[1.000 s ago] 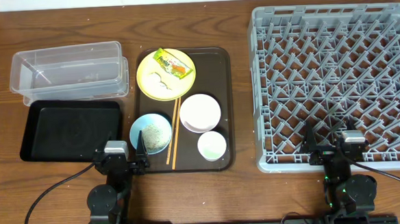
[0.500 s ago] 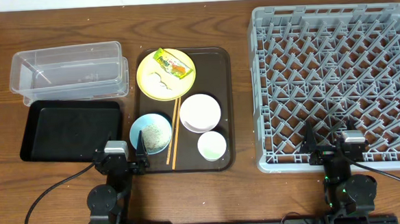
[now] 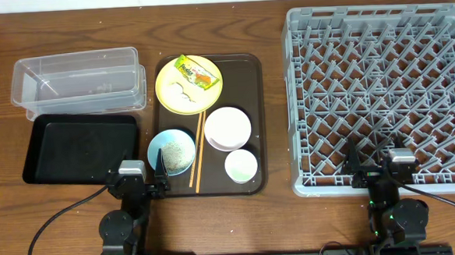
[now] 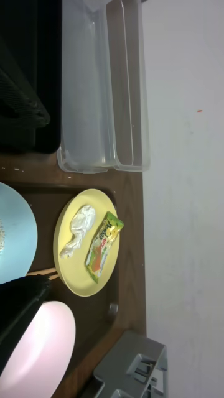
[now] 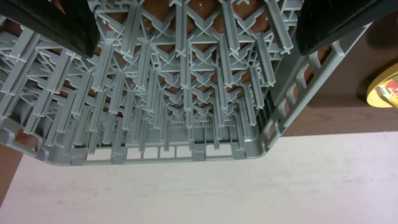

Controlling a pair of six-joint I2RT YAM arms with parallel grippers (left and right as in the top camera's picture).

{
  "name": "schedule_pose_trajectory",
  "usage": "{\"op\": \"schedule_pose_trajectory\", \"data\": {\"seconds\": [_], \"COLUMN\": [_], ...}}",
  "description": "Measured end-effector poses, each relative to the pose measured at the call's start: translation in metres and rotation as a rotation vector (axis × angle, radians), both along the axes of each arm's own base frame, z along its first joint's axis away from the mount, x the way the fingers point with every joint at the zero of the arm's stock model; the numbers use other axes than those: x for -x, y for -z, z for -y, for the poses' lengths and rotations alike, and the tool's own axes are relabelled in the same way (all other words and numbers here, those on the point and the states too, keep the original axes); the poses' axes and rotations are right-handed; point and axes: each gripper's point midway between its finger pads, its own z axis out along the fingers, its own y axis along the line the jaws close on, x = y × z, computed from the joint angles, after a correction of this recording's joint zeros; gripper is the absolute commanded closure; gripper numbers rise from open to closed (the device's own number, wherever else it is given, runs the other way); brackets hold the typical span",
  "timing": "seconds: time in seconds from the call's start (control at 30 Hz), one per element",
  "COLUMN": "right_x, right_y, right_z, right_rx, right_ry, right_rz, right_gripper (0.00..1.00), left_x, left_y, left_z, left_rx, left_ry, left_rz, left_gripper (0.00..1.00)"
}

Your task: Sort waste into correct bins and load items into the dishwasher rack

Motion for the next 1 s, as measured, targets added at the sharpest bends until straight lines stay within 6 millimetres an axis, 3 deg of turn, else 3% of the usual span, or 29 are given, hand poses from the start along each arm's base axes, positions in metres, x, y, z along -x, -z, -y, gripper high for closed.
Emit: {"op": "schedule_pose_trajectory", "data": {"seconds": [1.0], "right_x": [0.0002], "right_y": [0.0008], "right_z": [-0.0025], "right_rx": [-0.009], "right_ry": [-0.014], "right_rz": [-0.005], "right_gripper": [0.01], "left_x": [0.0006], "left_y": [0.0008], "left_z": [0.0], "left_rx": [0.056], "left_ry": [-0.006], "left_rz": [-0.014], "left_gripper": [0.22]}}
